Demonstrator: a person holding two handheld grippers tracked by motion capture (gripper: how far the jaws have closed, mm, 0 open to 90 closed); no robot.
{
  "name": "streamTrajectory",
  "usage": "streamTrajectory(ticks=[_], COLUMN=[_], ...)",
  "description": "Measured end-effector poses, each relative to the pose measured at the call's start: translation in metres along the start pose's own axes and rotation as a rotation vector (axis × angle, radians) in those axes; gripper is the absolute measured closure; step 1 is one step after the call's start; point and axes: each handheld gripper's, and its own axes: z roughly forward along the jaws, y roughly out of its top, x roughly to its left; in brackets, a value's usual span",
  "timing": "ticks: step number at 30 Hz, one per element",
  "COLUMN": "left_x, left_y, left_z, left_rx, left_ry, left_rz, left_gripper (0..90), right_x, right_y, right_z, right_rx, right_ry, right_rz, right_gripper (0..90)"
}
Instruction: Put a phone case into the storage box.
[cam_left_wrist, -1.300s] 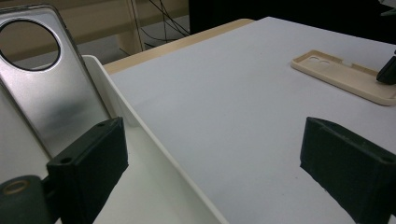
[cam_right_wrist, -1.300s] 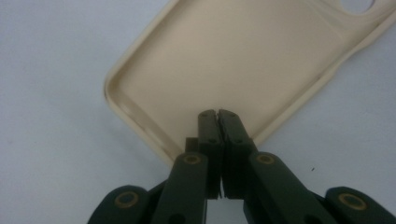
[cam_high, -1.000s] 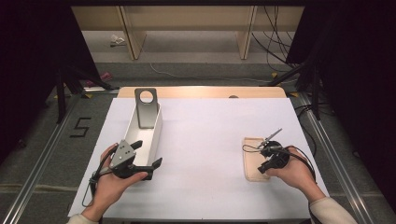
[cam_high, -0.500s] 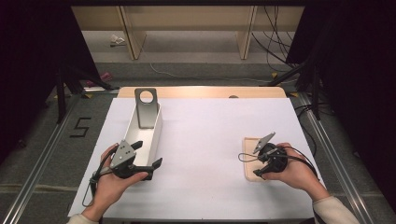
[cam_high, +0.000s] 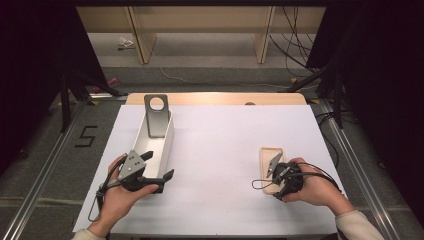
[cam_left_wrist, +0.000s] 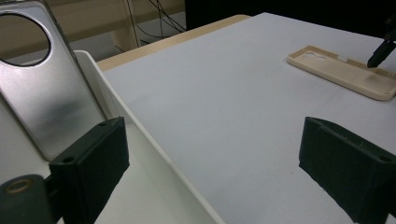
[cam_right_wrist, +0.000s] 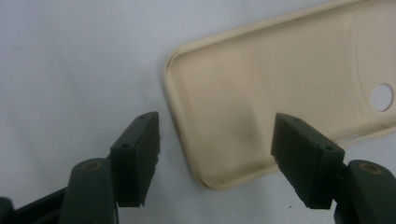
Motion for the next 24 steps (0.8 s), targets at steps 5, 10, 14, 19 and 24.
streamTrajectory(ticks=[5, 10, 14, 19, 24], left_x=[0.000, 0.000, 0.000, 0.000, 0.000], left_y=[0.000, 0.000, 0.000, 0.000, 0.000], left_z=[0.000, 0.000, 0.000, 0.000, 0.000], left_rx=[0.000, 0.000, 0.000, -0.001, 0.000], left_ry=[0.000, -0.001, -0.002, -0.004, -0.007], left_rz=[0.000, 0.000, 0.000, 0.000, 0.001], left_gripper=[8.0, 8.0, 8.0, 8.0, 8.0], right_x=[0.002, 0.006, 0.007, 0.008, 0.009], right_y=[0.003, 0.009, 0.013, 0.011, 0.012], right_z=[0.002, 0.004, 0.004, 0.006, 0.006], right_rx=[0.030, 0.072, 0.079, 0.098, 0.103], right_ry=[-0.025, -0.034, -0.049, -0.041, -0.043], right_rz=[-0.047, -0.110, -0.153, -0.162, -0.186], right_gripper=[39.4, 45.2, 48.3, 49.8, 52.9])
